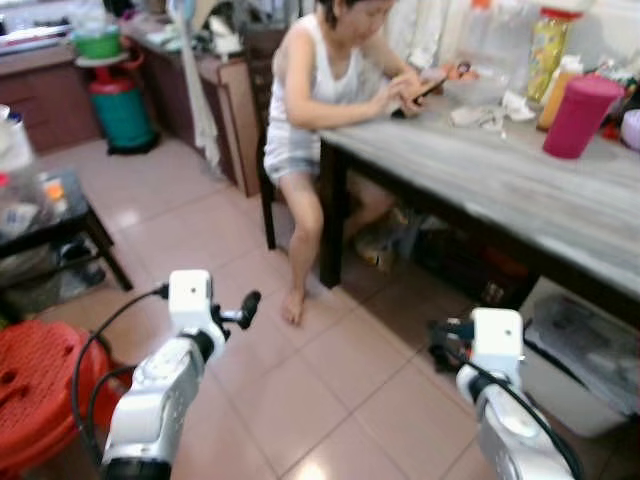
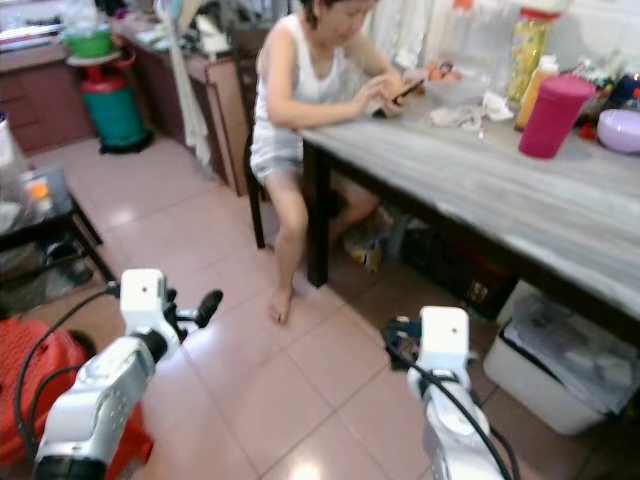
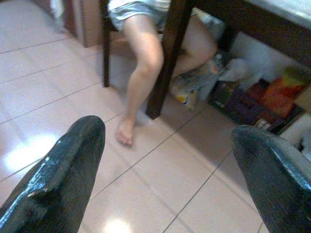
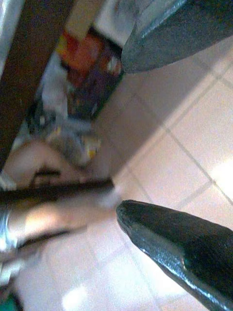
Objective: Setting the table
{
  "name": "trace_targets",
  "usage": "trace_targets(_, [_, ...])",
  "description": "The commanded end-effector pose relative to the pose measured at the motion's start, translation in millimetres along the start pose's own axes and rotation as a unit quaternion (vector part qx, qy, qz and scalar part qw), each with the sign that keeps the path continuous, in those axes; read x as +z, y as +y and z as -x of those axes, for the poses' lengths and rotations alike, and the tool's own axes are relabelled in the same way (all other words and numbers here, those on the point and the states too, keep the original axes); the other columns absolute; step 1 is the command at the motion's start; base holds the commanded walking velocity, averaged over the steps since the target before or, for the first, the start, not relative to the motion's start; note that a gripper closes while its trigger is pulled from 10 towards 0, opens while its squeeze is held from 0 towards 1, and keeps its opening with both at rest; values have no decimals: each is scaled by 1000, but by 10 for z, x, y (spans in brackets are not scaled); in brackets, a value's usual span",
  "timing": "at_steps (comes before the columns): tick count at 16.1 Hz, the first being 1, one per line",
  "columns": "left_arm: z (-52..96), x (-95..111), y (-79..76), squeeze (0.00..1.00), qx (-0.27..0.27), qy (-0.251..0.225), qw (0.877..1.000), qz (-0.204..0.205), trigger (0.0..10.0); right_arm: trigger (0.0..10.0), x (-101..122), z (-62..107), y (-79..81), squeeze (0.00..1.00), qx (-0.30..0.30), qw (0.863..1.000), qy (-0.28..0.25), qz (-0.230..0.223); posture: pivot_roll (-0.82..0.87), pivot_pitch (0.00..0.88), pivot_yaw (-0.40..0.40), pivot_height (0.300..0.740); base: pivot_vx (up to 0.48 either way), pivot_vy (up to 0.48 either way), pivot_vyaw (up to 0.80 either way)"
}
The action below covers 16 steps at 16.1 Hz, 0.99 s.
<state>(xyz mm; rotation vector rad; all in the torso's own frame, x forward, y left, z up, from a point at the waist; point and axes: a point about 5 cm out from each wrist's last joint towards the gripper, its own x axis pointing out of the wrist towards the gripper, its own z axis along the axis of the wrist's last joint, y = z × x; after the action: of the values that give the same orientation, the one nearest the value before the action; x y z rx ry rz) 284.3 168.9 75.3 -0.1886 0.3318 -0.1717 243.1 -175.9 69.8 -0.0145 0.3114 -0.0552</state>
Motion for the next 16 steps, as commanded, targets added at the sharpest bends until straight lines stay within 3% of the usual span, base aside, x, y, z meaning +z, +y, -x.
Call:
trace_targets(1, [0,-2,7,0,3,4,1000,-8,10000,10000,41,5,-14,0,1,1000,-8,-2,-222,0,51,740,-315,0,0])
trace_targets(4, [-2,27,10,0,-7,-6,1000,-15,10000,10000,103,15,7,0,4,1000,-30,-6,-227,0,55,740,-104,0,0])
trace_targets(8, [2,118,-22,0,-35,-38,999,7,10000,10000,126,23,20,0,10,999,-36,7,-230,0,57,740,0,0,0])
trace_targets(11, [20,123,-39,0,-55,-44,998,2,10000,10000,107,32,29,0,11,999,-32,10,-233,0,57,740,0,0,-660])
trace_targets(16, [15,103,-61,0,-68,-38,997,5,10000,10000,96,39,22,0,12,999,-32,14,-234,0,59,740,274,0,-718])
